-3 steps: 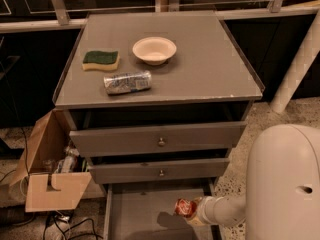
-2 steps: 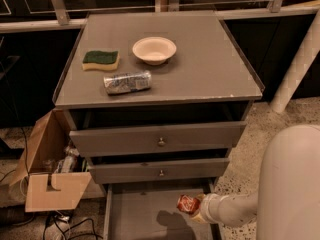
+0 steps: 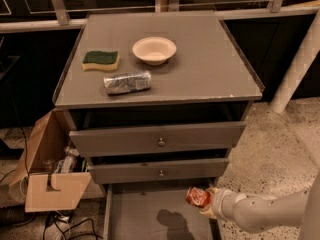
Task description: Pick coke can from bottom drawer and place on counter
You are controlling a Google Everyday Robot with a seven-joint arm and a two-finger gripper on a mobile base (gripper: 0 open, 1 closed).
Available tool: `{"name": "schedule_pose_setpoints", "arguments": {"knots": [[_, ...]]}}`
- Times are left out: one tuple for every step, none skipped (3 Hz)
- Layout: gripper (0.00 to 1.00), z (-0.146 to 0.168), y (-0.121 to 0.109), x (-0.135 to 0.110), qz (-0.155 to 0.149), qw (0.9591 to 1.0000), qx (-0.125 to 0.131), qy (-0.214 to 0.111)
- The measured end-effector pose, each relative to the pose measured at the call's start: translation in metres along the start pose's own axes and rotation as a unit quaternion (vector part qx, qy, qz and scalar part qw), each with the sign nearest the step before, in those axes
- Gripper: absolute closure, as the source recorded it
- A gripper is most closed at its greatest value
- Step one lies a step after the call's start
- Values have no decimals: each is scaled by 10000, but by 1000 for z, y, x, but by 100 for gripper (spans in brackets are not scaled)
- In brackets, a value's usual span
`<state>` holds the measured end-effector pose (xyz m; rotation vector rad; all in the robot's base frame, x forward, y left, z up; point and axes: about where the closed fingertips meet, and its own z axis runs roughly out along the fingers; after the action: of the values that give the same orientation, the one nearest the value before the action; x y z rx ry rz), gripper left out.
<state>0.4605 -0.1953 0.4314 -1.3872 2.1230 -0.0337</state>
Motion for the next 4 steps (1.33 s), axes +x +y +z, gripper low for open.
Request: {"name": "schedule_pose_setpoints", "arguments": {"knots": [[100, -4, -4, -3, -29, 10000, 49, -15], [100, 4, -12, 0, 90, 9999, -4, 68], [100, -11, -22, -6, 71, 9998, 62, 174], [100, -47, -39, -27, -105, 9994, 312, 139]]}}
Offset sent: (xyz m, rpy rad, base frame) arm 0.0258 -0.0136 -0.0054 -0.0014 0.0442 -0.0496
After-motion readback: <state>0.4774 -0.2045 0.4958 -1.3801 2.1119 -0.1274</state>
